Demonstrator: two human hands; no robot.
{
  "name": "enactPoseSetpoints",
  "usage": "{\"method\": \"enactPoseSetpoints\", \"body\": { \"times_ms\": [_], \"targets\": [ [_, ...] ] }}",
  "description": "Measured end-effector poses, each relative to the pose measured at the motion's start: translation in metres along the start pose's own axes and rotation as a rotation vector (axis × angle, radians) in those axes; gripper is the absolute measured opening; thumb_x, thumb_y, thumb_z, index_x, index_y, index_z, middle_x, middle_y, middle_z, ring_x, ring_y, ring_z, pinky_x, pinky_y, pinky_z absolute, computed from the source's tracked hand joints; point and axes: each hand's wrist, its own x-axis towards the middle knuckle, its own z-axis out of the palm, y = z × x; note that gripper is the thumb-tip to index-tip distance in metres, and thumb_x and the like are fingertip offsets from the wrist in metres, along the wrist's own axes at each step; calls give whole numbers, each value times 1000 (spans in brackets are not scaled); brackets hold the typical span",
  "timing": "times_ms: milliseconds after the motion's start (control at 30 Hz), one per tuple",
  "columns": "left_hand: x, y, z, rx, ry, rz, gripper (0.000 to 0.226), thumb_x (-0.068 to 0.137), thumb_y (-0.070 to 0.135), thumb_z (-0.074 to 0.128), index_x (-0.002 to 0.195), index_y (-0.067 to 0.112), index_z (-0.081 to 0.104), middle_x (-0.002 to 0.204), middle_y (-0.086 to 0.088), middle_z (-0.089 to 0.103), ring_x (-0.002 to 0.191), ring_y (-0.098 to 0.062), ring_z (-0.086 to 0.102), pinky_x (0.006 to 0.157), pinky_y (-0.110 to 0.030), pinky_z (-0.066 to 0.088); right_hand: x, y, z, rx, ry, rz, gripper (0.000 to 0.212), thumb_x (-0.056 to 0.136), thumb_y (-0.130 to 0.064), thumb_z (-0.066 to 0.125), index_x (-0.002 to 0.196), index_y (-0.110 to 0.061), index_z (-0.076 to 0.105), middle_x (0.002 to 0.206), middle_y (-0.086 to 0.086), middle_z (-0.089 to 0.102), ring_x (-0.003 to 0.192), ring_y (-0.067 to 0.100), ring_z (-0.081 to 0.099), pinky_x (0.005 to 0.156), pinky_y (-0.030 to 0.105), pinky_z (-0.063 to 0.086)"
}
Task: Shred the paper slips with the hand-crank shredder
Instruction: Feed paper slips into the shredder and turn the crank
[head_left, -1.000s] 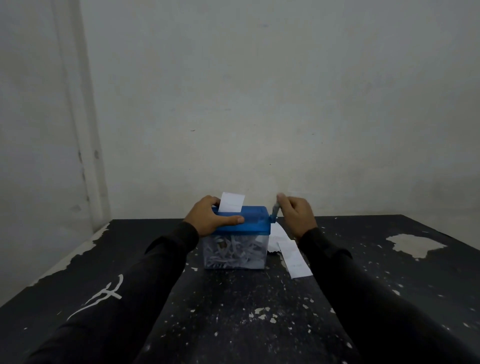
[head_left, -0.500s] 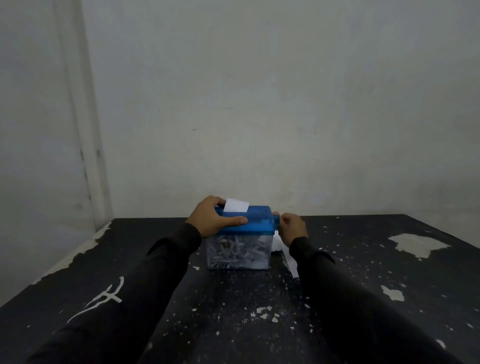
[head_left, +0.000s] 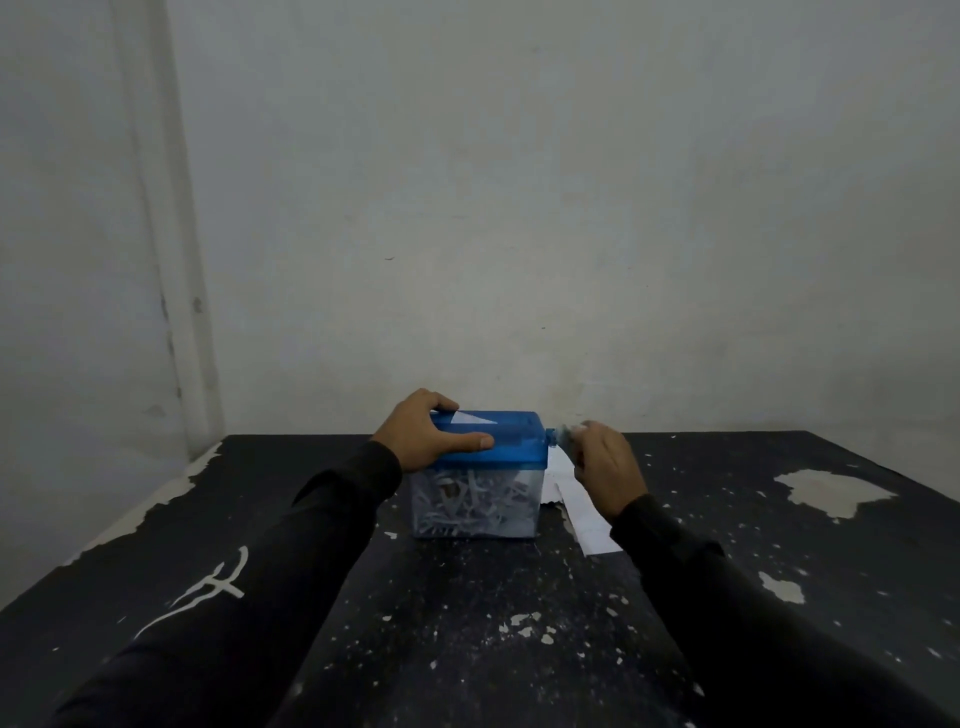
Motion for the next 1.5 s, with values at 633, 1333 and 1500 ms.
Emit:
{"method": "enactPoseSetpoints", "body": {
  "times_ms": [633, 1333, 1500],
  "targets": [
    [0, -3, 2, 21, 26, 32, 78, 59, 66, 84, 117, 18, 64, 115, 3, 58, 104, -13, 57, 85, -24, 45, 71, -3, 8, -23, 153, 219, 36, 92, -45, 68, 91, -9, 65, 87, 12, 69, 74, 20, 59, 61, 28, 48],
    [-1, -3, 4, -2, 27, -4, 80, 59, 66, 86, 121, 20, 63, 119, 5, 57, 106, -13, 56, 84, -23, 44, 12, 67, -11, -490, -50, 308, 38, 94, -53, 62, 81, -17, 64, 72, -3, 58, 72, 15, 56, 69, 28, 46],
    [-1, -1, 3, -5, 26, -11, 82, 57, 67, 86, 121, 21, 63, 118, 5, 57, 105, -10, 56, 81, -21, 44, 16, 87, -13, -804, -311, 500, 89, 50, -95, 57, 111, -31, 63, 118, 2, 67, 114, 31, 59, 102, 47, 48]
  ]
}}
